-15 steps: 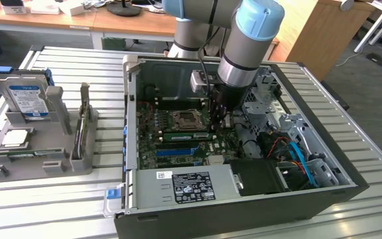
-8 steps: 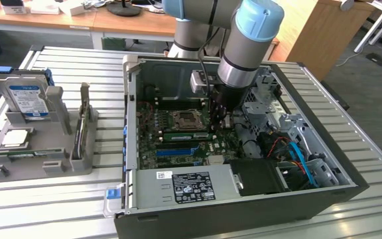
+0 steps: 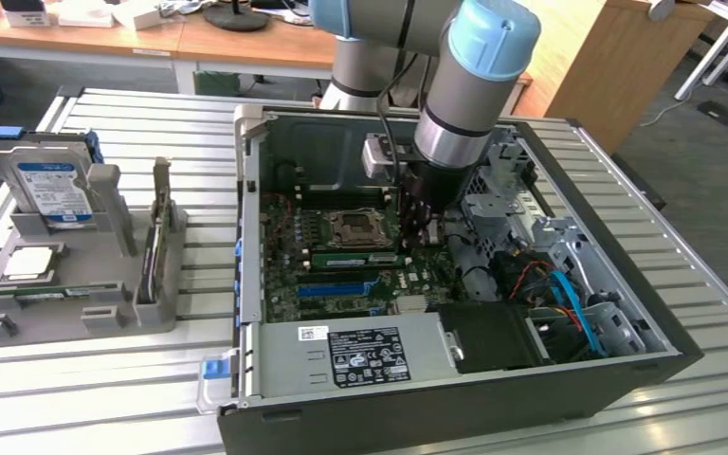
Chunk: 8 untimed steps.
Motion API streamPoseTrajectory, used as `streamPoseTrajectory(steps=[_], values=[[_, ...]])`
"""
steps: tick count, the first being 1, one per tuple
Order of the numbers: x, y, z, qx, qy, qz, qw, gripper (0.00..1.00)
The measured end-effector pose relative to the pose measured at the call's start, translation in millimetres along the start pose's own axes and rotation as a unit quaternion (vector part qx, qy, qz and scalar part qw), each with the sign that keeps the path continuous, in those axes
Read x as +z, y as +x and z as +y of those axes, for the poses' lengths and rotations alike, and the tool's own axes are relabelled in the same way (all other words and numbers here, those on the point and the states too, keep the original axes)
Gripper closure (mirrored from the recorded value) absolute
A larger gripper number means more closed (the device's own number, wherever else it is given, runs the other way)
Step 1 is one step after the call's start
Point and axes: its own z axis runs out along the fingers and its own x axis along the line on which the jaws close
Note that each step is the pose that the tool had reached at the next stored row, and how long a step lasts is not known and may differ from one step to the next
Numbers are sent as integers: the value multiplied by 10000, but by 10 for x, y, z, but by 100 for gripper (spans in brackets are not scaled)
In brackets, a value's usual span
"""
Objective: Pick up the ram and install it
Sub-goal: 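Press down the ram until it locks into place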
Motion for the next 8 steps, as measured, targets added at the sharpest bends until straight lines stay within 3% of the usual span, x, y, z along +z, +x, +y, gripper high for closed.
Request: streamPoseTrajectory(steps=[8], values=[[11, 0, 0, 0, 0, 0, 10000, 89]])
